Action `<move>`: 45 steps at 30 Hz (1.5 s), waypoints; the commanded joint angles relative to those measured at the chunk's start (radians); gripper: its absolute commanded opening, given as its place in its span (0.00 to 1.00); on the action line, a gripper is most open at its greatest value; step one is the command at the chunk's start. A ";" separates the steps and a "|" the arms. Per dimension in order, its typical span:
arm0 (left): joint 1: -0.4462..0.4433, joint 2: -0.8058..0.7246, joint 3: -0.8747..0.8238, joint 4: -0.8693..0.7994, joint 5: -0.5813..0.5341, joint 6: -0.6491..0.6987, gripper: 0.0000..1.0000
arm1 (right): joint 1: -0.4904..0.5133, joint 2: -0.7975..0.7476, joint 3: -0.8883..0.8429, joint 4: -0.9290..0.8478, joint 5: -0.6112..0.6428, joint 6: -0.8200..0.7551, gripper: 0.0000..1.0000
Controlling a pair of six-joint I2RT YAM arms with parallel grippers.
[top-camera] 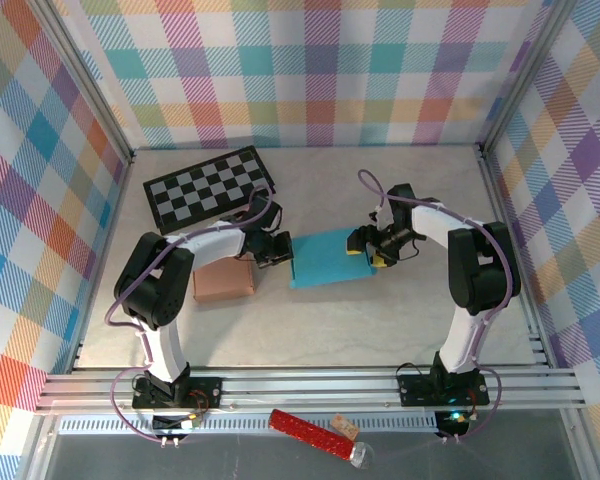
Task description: Fold the paper box
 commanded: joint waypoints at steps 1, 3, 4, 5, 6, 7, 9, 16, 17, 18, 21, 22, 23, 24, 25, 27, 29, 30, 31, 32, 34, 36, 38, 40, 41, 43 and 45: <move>0.011 0.009 -0.054 -0.080 -0.010 0.010 0.03 | 0.007 -0.036 0.027 0.008 -0.054 -0.012 0.79; 0.017 0.009 -0.063 -0.077 -0.009 0.014 0.03 | 0.006 -0.027 0.044 0.006 -0.086 -0.015 0.80; 0.020 0.008 -0.067 -0.075 -0.009 0.015 0.02 | 0.007 -0.025 0.051 0.005 -0.100 -0.019 0.80; 0.021 0.008 -0.067 -0.074 -0.006 0.015 0.02 | 0.007 -0.024 0.055 0.008 -0.118 -0.021 0.80; 0.022 0.007 -0.065 -0.072 -0.004 0.016 0.02 | 0.007 -0.019 0.057 0.014 -0.145 -0.023 0.80; 0.022 0.008 -0.063 -0.072 -0.002 0.016 0.03 | 0.006 -0.012 0.059 0.022 -0.178 -0.016 0.80; 0.022 0.008 -0.058 -0.069 -0.001 0.015 0.02 | 0.008 0.002 0.052 0.055 -0.264 0.012 0.76; 0.023 -0.029 -0.041 -0.017 0.018 -0.036 0.14 | 0.025 -0.016 0.018 0.125 -0.320 0.080 0.55; 0.022 -0.036 -0.040 -0.004 0.025 -0.045 0.15 | 0.025 -0.016 0.018 0.116 -0.310 0.075 0.54; 0.023 -0.042 -0.038 0.012 0.033 -0.054 0.15 | 0.026 -0.017 0.018 0.103 -0.298 0.067 0.53; 0.022 -0.079 -0.039 0.029 0.035 -0.086 0.16 | 0.026 -0.018 0.014 0.078 -0.268 0.056 0.48; 0.022 -0.096 -0.043 0.069 0.033 -0.101 0.17 | 0.026 -0.023 0.007 0.081 -0.262 0.059 0.46; 0.022 -0.108 -0.049 0.082 0.034 -0.117 0.17 | 0.024 -0.026 0.001 0.088 -0.258 0.065 0.44; 0.022 -0.118 -0.055 0.097 0.037 -0.132 0.17 | 0.025 -0.032 -0.007 0.097 -0.256 0.078 0.43; 0.022 -0.124 -0.059 0.111 0.047 -0.145 0.17 | 0.025 -0.033 -0.011 0.104 -0.257 0.087 0.42; 0.022 -0.125 -0.063 0.126 0.064 -0.161 0.17 | 0.025 -0.032 -0.017 0.116 -0.263 0.105 0.40; 0.022 -0.128 -0.063 0.118 0.064 -0.168 0.18 | 0.025 -0.033 -0.018 0.118 -0.263 0.116 0.37; 0.022 -0.133 -0.064 0.107 0.056 -0.171 0.20 | 0.023 -0.032 -0.018 0.118 -0.264 0.122 0.37; 0.025 -0.141 -0.064 0.091 0.045 -0.176 0.23 | 0.022 -0.033 -0.018 0.119 -0.266 0.129 0.37; 0.027 -0.147 -0.064 0.075 0.034 -0.182 0.25 | 0.020 -0.032 -0.017 0.117 -0.268 0.138 0.37; 0.039 -0.150 -0.052 0.005 0.024 -0.200 0.31 | 0.014 -0.028 -0.013 0.117 -0.288 0.163 0.36; 0.052 -0.160 -0.053 -0.006 0.030 -0.216 0.33 | 0.008 -0.022 -0.008 0.112 -0.314 0.197 0.35; 0.062 -0.172 -0.049 -0.021 0.032 -0.231 0.35 | 0.002 -0.016 -0.001 0.105 -0.338 0.239 0.34; 0.069 -0.195 -0.033 -0.034 0.027 -0.231 0.35 | -0.004 -0.013 0.003 0.109 -0.372 0.310 0.34; 0.068 -0.207 -0.020 -0.043 0.022 -0.218 0.35 | -0.008 -0.016 0.002 0.114 -0.385 0.348 0.34; 0.065 -0.234 0.027 -0.074 0.007 -0.146 0.35 | -0.018 -0.019 0.006 0.116 -0.406 0.440 0.32; 0.050 -0.258 0.064 -0.080 0.015 -0.030 0.34 | -0.030 -0.024 0.013 0.108 -0.422 0.527 0.33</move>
